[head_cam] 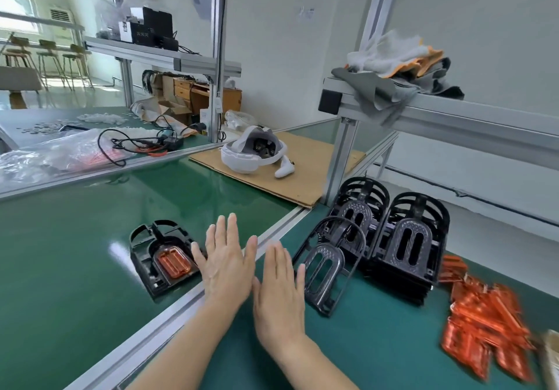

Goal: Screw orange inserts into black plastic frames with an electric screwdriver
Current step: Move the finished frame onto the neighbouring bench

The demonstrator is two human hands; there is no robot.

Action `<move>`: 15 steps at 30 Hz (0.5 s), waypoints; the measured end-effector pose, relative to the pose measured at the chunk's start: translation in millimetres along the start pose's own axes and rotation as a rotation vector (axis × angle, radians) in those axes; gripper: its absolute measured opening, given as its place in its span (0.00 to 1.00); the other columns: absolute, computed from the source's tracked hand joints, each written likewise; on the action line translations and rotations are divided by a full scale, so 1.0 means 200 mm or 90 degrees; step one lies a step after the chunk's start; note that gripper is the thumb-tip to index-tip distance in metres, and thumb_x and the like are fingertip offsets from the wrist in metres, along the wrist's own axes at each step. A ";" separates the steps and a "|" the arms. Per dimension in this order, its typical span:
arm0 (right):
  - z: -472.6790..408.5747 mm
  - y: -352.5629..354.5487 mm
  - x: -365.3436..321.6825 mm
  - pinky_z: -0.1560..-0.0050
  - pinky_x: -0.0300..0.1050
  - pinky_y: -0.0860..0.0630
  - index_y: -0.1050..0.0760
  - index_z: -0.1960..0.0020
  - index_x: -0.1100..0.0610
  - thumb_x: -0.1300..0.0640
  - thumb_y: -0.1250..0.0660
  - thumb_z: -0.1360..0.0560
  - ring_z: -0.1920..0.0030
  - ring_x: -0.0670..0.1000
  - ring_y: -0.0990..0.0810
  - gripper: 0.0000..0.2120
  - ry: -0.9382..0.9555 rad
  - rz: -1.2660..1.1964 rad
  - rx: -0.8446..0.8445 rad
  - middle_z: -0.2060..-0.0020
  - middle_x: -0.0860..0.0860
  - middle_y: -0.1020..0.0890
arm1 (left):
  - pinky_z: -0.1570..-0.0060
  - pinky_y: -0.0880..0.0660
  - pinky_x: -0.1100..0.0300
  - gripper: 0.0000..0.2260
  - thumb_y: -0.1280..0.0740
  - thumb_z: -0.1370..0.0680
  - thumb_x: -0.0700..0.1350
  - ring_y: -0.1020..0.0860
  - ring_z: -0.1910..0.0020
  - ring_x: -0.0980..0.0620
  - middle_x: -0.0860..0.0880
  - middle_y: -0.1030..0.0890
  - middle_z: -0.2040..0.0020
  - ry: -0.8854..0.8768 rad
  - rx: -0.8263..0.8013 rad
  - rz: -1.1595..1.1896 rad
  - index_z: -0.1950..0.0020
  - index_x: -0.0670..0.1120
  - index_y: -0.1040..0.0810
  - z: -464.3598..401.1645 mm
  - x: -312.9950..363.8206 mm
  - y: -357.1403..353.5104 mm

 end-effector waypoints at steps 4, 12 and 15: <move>0.10 0.13 0.18 0.31 0.46 0.77 0.64 0.22 0.55 0.52 0.56 0.16 0.25 0.45 0.69 0.27 -0.066 0.009 0.065 0.23 0.49 0.65 | 0.26 0.58 0.50 0.25 0.51 0.18 0.55 0.51 0.23 0.53 0.51 0.48 0.22 -0.043 -0.093 0.134 0.22 0.52 0.52 0.05 0.23 -0.16; 0.22 0.28 0.46 0.31 0.48 0.74 0.67 0.22 0.54 0.51 0.54 0.16 0.24 0.47 0.68 0.29 -0.178 0.008 0.107 0.23 0.48 0.66 | 0.26 0.53 0.49 0.24 0.51 0.17 0.53 0.46 0.24 0.51 0.50 0.43 0.22 -0.007 -0.230 0.244 0.22 0.53 0.50 0.17 0.46 -0.37; 0.20 0.29 0.52 0.29 0.50 0.71 0.68 0.22 0.55 0.50 0.54 0.16 0.23 0.49 0.67 0.30 -0.215 0.000 0.074 0.23 0.50 0.65 | 0.27 0.52 0.48 0.24 0.51 0.17 0.52 0.45 0.24 0.49 0.49 0.43 0.23 0.026 -0.257 0.249 0.22 0.52 0.51 0.17 0.46 -0.39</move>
Point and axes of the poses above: each hand's wrist, its own z-axis away from the middle knuckle, its own y-axis out of the back of the hand, x = y × z, the point moved 7 cm from there along -z, towards the middle knuckle
